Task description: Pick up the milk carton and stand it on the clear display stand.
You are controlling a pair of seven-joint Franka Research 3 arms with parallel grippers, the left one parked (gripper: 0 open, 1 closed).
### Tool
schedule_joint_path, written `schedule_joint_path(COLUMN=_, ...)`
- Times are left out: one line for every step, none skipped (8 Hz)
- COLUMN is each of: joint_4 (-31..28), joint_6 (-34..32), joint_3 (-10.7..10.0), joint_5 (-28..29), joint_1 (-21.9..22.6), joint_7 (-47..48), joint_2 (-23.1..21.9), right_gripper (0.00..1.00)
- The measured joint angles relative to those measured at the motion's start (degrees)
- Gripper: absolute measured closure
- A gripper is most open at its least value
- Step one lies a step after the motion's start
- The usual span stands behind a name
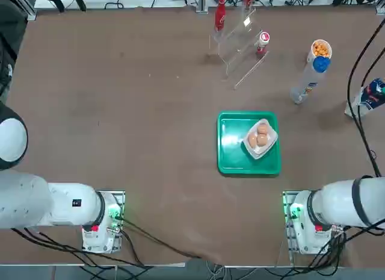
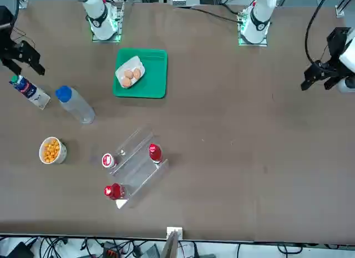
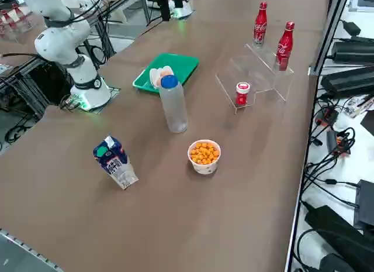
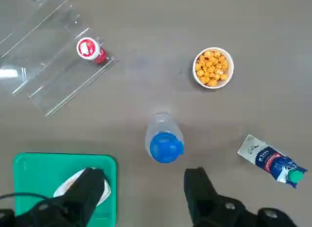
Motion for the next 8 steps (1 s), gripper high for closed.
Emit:
schedule_joint_path(joint_4=0.0, joint_6=0.0, joint_3=0.0, joint_5=0.0, joint_1=0.1, joint_7=-0.1, joint_2=0.0, right_gripper=0.0)
schedule_joint_path(joint_4=0.0, joint_6=0.0, joint_3=0.1, joint_5=0.0, joint_1=0.3, joint_7=-0.1, joint_2=0.0, right_gripper=0.0)
schedule_joint_path(joint_4=0.0, joint_6=0.0, joint_3=0.2, joint_5=0.0, joint_1=0.5, joint_7=-0.1, joint_2=0.0, right_gripper=0.0)
schedule_joint_path(joint_4=0.0, joint_6=-0.1, joint_3=0.2, joint_5=0.0, joint_1=0.4, joint_7=-0.1, joint_2=0.1, right_gripper=0.0)
schedule_joint_path(joint_4=0.0, joint_6=-0.3, joint_3=-0.2, joint_5=0.0, joint_1=0.2, joint_7=-0.1, joint_2=0.5, right_gripper=0.0)
schedule_joint_path(joint_4=-0.1, joint_6=-1.0, joint_3=-0.6, joint_5=-0.3, joint_1=-0.3, joint_7=-0.1, joint_2=1.4, right_gripper=0.0)
schedule_joint_path(joint_4=-0.5, joint_6=-1.8, joint_3=-1.0, joint_5=-1.4, joint_1=-1.5, joint_7=-1.1, joint_2=2.4, right_gripper=0.0)
schedule_joint_path(joint_4=-1.3, joint_6=-2.0, joint_3=-1.3, joint_5=-2.5, joint_1=-3.5, joint_7=-5.9, joint_2=3.2, right_gripper=0.01)
